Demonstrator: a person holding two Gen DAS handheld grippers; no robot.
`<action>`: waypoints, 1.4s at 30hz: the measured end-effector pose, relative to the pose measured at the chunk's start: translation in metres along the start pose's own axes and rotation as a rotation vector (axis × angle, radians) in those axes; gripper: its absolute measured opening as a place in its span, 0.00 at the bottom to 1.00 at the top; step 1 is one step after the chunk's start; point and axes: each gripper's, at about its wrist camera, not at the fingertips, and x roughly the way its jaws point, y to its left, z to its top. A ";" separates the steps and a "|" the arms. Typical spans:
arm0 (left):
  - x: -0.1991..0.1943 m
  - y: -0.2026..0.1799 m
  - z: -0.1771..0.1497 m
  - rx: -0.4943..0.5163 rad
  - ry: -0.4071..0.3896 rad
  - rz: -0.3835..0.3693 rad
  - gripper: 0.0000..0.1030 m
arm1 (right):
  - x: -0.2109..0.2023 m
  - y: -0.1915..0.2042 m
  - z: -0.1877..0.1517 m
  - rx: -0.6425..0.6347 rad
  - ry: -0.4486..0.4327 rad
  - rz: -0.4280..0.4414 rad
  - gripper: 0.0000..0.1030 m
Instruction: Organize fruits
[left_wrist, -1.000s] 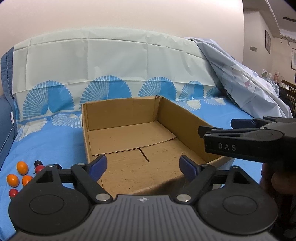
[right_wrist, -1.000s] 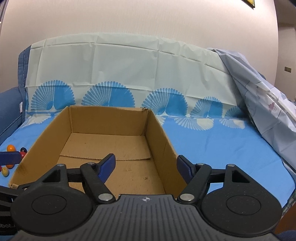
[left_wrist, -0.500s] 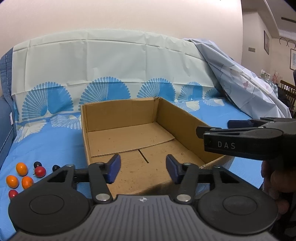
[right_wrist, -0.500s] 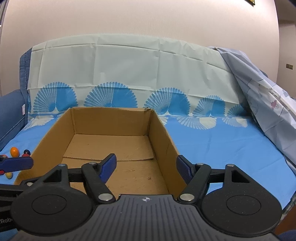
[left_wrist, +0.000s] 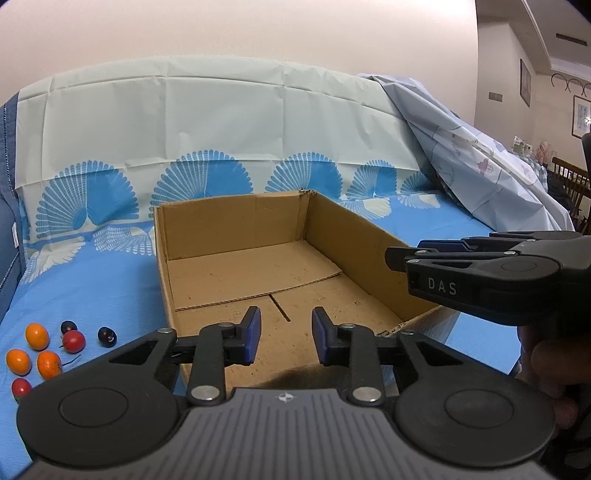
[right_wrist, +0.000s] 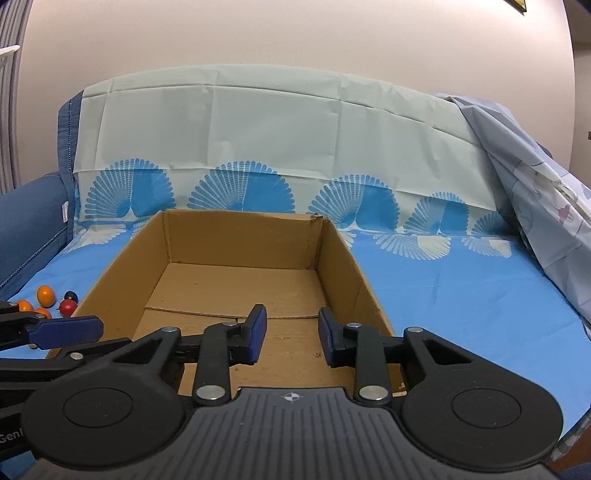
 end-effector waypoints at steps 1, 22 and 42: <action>0.000 0.000 0.000 0.000 -0.001 0.000 0.33 | 0.000 0.000 0.000 -0.001 0.001 0.001 0.31; -0.006 0.001 -0.001 0.000 -0.013 0.001 0.30 | -0.001 0.008 0.002 -0.007 0.000 0.023 0.31; -0.020 0.005 0.002 -0.014 -0.032 0.003 0.28 | -0.006 0.032 0.005 -0.085 -0.032 -0.005 0.32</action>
